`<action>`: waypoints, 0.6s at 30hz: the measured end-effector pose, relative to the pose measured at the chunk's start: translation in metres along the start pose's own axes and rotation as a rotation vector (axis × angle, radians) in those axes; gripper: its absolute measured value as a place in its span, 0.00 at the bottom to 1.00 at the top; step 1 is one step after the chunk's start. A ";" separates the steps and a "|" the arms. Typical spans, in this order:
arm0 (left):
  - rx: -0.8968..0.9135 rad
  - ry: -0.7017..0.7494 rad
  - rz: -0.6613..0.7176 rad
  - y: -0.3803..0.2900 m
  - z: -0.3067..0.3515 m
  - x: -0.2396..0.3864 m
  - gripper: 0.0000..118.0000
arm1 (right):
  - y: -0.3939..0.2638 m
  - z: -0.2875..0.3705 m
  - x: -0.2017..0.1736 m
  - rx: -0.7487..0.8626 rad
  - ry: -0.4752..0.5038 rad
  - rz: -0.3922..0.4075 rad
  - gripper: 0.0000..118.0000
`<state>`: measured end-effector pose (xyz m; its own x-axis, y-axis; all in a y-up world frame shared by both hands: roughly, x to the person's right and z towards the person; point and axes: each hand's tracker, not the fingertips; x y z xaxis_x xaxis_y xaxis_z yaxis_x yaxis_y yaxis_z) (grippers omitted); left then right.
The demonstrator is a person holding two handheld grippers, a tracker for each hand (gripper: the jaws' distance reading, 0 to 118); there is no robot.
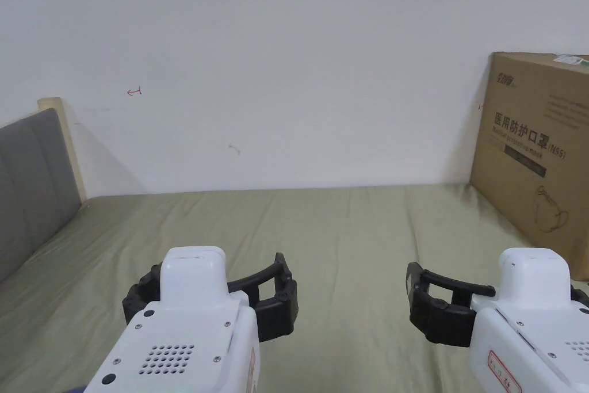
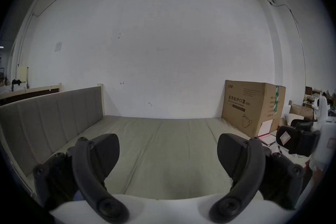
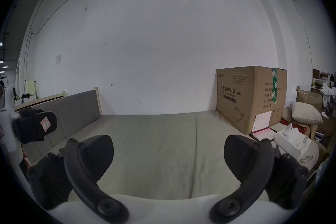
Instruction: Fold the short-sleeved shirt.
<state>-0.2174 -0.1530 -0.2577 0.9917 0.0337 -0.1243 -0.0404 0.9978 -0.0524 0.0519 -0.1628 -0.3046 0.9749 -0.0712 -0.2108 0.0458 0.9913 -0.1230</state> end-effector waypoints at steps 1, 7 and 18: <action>0.000 0.007 -0.002 0.000 0.000 0.001 0.94 | 0.000 0.000 0.000 -0.003 0.001 -0.004 1.00; 0.011 -0.035 0.018 0.000 0.005 -0.001 0.94 | -0.003 -0.001 0.001 -0.022 -0.003 -0.012 1.00; -0.005 -0.074 0.019 -0.003 0.002 0.007 0.94 | -0.008 -0.002 -0.002 -0.059 0.012 -0.010 1.00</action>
<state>-0.2106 -0.1552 -0.2563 0.9971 0.0565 -0.0516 -0.0593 0.9967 -0.0562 0.0496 -0.1707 -0.3055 0.9718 -0.0824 -0.2208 0.0421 0.9825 -0.1816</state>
